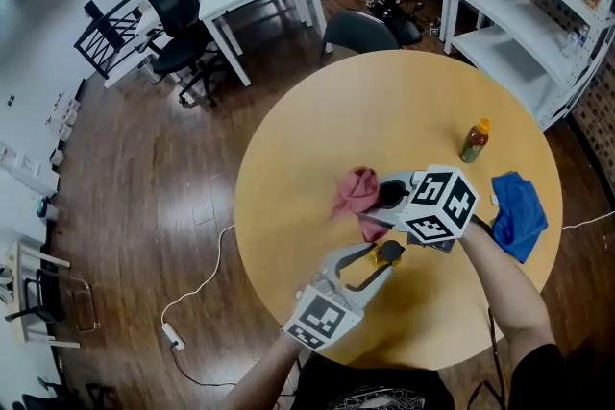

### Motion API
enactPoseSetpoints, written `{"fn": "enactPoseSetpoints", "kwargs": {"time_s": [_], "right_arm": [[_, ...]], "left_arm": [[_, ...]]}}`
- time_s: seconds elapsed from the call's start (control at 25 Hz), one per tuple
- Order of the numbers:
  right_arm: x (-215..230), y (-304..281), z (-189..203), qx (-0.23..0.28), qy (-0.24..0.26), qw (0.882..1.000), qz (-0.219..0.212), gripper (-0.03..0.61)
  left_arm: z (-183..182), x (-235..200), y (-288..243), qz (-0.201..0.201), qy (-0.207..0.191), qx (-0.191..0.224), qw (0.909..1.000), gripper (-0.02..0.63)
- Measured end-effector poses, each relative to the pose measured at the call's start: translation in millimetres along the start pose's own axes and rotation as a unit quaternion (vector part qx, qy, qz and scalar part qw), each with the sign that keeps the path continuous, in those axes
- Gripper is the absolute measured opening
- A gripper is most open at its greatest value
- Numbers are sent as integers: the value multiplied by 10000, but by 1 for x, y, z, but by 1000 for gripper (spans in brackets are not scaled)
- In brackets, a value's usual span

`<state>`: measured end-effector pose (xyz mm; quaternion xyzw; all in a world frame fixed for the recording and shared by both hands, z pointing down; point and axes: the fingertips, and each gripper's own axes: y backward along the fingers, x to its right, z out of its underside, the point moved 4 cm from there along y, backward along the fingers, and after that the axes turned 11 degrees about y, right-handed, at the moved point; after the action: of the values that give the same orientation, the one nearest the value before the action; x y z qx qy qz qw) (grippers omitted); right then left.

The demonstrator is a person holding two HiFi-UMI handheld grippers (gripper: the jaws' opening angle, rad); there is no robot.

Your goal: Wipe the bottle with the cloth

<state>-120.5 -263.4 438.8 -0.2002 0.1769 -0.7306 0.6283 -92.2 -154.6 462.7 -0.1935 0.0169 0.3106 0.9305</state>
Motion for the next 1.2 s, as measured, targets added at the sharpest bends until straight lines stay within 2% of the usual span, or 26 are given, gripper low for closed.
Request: {"fn": "enactPoseSetpoints", "kwargs": {"time_s": [0.16, 0.32, 0.4, 0.56, 0.72, 0.84, 1.0, 1.2], "right_arm": [[-22, -15, -20, -225, 537, 9926, -1063, 98], [-46, -31, -17, -629, 763, 9696, -2240, 98], [-53, -40, -9, -961, 886, 9570, -2589, 98], [-60, -54, 12, -1519, 927, 9369, -3007, 98], [-69, -58, 22, -1783, 845, 9181, -3438, 98], [-70, -62, 26, -1976, 818, 9076, -3613, 98], [-72, -67, 32, -2342, 812, 8878, -3878, 98], [-75, -79, 43, -2745, 913, 8693, -4008, 98]], "left_arm": [[7, 1, 21, -145, 50, 9, 9999, 161], [16, -2, 37, -334, 202, 57, 9992, 161], [19, -4, 41, -408, 299, 90, 9987, 161], [25, -4, 43, -456, 431, 111, 9980, 161], [28, -1, 44, -450, 515, 143, 9976, 161], [28, -1, 44, -434, 559, 177, 9973, 161], [28, -2, 45, -430, 617, 208, 9970, 161], [30, -1, 48, -439, 722, 238, 9961, 161]]}}
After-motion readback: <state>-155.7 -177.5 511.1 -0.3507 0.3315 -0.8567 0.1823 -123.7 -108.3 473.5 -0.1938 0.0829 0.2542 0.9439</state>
